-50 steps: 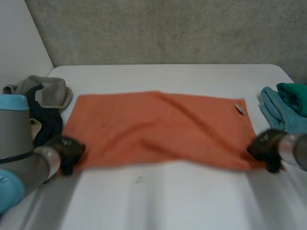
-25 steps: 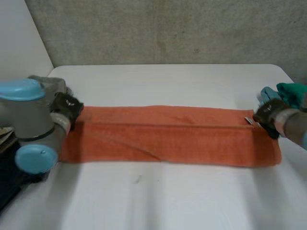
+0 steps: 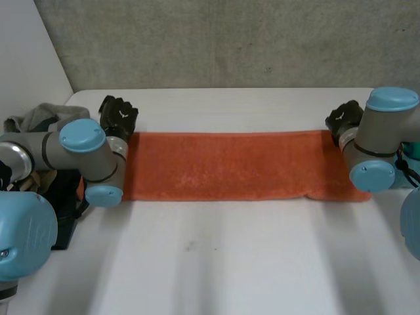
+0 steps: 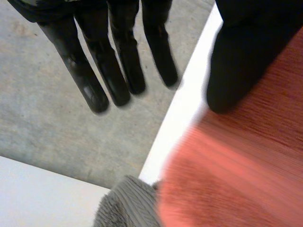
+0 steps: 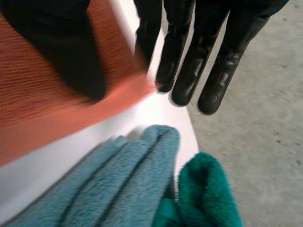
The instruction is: Fold the laundry.
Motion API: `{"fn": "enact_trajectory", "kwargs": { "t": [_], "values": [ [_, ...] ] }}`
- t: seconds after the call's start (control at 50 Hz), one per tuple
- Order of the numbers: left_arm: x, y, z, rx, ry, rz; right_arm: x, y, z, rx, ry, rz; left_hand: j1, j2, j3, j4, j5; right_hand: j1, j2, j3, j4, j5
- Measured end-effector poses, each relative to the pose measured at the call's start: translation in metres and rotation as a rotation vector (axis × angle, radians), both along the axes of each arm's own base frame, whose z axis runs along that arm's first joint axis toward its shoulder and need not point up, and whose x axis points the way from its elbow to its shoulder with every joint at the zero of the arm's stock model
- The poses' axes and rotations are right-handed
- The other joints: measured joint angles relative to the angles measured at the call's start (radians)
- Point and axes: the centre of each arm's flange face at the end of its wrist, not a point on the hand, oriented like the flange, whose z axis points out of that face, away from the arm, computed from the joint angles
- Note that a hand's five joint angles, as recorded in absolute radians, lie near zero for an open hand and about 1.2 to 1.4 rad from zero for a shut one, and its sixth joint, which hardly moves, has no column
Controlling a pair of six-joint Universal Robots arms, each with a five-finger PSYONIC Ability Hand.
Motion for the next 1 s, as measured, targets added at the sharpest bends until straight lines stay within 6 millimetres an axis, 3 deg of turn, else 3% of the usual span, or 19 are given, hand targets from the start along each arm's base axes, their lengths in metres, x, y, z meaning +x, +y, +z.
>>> {"fn": "enact_trajectory", "kwargs": {
  "t": [0.02,0.04,0.06,0.08,0.2,0.22,0.28,0.34,0.36,0.4,0.42,0.46,0.6,0.76,0.92,1.0],
  "values": [
    [-0.001,0.000,0.001,-0.008,0.003,-0.003,0.000,-0.001,0.004,-0.015,-0.013,-0.011,-0.282,-0.246,-0.262,-0.248,-0.245,-0.097,-0.101,-0.099,-0.099,-0.099],
    [-0.002,0.001,0.001,-0.012,0.005,-0.005,0.000,-0.002,0.007,-0.024,-0.025,-0.018,-0.496,-0.441,-0.439,-0.451,-0.444,-0.338,-0.378,-0.372,-0.373,-0.377],
    [-0.002,0.001,0.001,-0.012,0.005,-0.005,0.000,-0.002,0.007,-0.024,-0.025,-0.018,-0.496,-0.441,-0.439,-0.451,-0.444,-0.338,-0.378,-0.372,-0.373,-0.377],
    [-0.005,0.004,0.003,-0.017,0.009,-0.011,-0.001,-0.002,0.016,-0.042,-0.059,-0.033,-0.598,-0.556,-0.563,-0.574,-0.562,-0.424,-0.530,-0.520,-0.523,-0.522],
    [-0.009,0.021,0.031,-0.037,0.036,-0.032,-0.006,0.009,0.064,-0.084,-0.238,-0.059,-0.633,-0.640,-0.656,-0.658,-0.644,-0.464,-0.609,-0.633,-0.611,-0.606],
    [-0.009,0.028,0.044,-0.041,0.058,-0.039,-0.008,0.017,0.081,-0.085,-0.298,-0.047,-0.633,-0.640,-0.656,-0.658,-0.644,-0.464,-0.609,-0.633,-0.611,-0.606],
    [-0.006,0.042,0.066,-0.043,0.111,-0.053,-0.009,0.037,0.105,-0.068,-0.384,-0.008,-0.633,-0.640,-0.656,-0.658,-0.644,-0.464,-0.609,-0.633,-0.611,-0.606],
    [0.000,0.061,0.090,-0.030,0.207,-0.072,-0.012,0.061,0.115,-0.002,-0.433,0.048,-0.633,-0.640,-0.656,-0.658,-0.644,-0.464,-0.609,-0.633,-0.611,-0.606],
    [0.003,0.069,0.097,-0.017,0.252,-0.081,-0.015,0.070,0.114,0.036,-0.443,0.062,-0.633,-0.640,-0.656,-0.658,-0.644,-0.464,-0.609,-0.633,-0.611,-0.606],
    [0.003,0.069,0.097,-0.017,0.252,-0.081,-0.015,0.070,0.114,0.036,-0.443,0.062,-0.633,-0.640,-0.656,-0.658,-0.644,-0.464,-0.609,-0.633,-0.611,-0.606],
    [0.011,0.088,0.107,0.037,0.354,-0.103,-0.020,0.080,0.109,0.091,-0.452,0.070,-0.633,-0.640,-0.656,-0.658,-0.644,-0.464,-0.609,-0.633,-0.611,-0.606],
    [0.015,0.102,0.107,0.093,0.417,-0.115,-0.036,0.100,0.088,0.238,-0.464,0.047,-0.633,-0.640,-0.656,-0.658,-0.644,-0.464,-0.609,-0.633,-0.611,-0.606],
    [0.026,0.132,0.084,0.304,0.517,-0.110,-0.060,0.125,0.042,0.421,-0.473,-0.023,-0.633,-0.640,-0.656,-0.658,-0.644,-0.422,-0.555,-0.541,-0.553,-0.547],
    [0.037,0.142,0.059,0.403,0.514,-0.065,-0.076,0.122,0.016,0.407,-0.498,-0.022,-0.633,-0.640,-0.656,-0.658,-0.644,-0.285,-0.435,-0.398,-0.402,-0.421],
    [0.039,0.140,0.056,0.403,0.508,-0.057,-0.079,0.112,-0.001,0.376,-0.507,0.001,-0.633,-0.640,-0.656,-0.658,-0.644,-0.150,-0.230,-0.244,-0.249,-0.274],
    [0.038,0.141,0.056,0.403,0.507,-0.058,-0.078,0.108,-0.006,0.362,-0.507,0.008,-0.633,-0.640,-0.656,-0.658,-0.644,0.027,-0.017,-0.029,-0.036,-0.062]
  ]
}}
